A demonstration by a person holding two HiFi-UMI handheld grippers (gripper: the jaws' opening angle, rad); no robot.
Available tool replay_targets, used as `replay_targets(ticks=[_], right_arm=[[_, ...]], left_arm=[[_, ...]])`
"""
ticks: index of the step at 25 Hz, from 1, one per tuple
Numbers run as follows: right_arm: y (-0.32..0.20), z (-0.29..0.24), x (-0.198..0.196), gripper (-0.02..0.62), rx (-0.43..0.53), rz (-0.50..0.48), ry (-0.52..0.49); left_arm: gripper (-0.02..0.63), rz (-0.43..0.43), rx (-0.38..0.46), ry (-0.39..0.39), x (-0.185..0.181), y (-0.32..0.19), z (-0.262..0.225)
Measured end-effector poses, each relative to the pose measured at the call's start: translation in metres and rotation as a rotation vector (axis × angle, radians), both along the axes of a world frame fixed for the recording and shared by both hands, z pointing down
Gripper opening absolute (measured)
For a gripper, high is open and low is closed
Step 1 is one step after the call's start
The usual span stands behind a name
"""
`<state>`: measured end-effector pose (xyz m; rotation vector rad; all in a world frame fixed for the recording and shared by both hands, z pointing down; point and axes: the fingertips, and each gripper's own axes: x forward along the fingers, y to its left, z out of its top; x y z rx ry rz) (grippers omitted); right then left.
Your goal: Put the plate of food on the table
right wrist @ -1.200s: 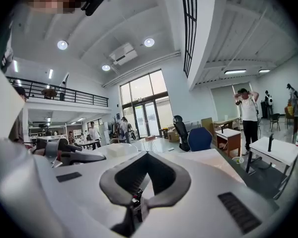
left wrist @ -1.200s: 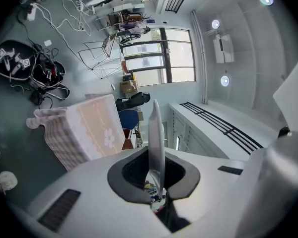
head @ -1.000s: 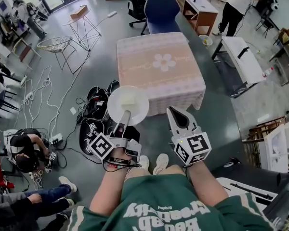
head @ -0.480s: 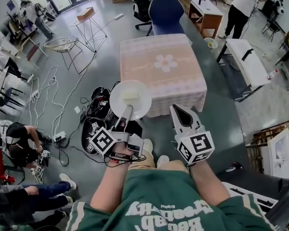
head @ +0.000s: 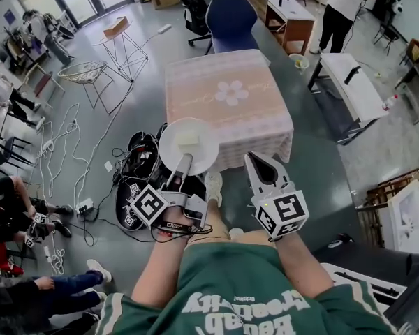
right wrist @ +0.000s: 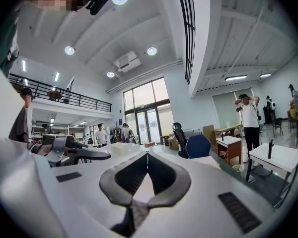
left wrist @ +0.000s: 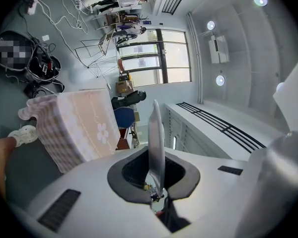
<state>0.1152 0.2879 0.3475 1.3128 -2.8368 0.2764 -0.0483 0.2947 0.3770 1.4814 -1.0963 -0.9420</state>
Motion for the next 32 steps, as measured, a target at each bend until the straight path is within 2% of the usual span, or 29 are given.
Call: replay_targets(ticks=[8, 17, 23, 32], right_arm=[[-0.020, -0.008, 0.009, 0.015, 0.011, 0.023, 0.013], [-0.067, -0.001, 0.014, 0.015, 0.027, 0.053, 0.000], [-0.110, 0.002, 0.015, 0.015, 0.009, 0.093, 0.016], [-0.195, 0.005, -0.013, 0.015, -0.011, 0.087, 0.054]], left_arm=[[0.020, 0.028, 0.015, 0.011, 0.013, -0.031, -0.009], [0.020, 0.054, -0.007, 0.033, 0.011, -0.086, 0.008], [0.020, 0.076, -0.020, 0.021, 0.002, -0.132, 0.012], [0.020, 0.120, -0.012, 0.038, -0.010, -0.224, 0.011]])
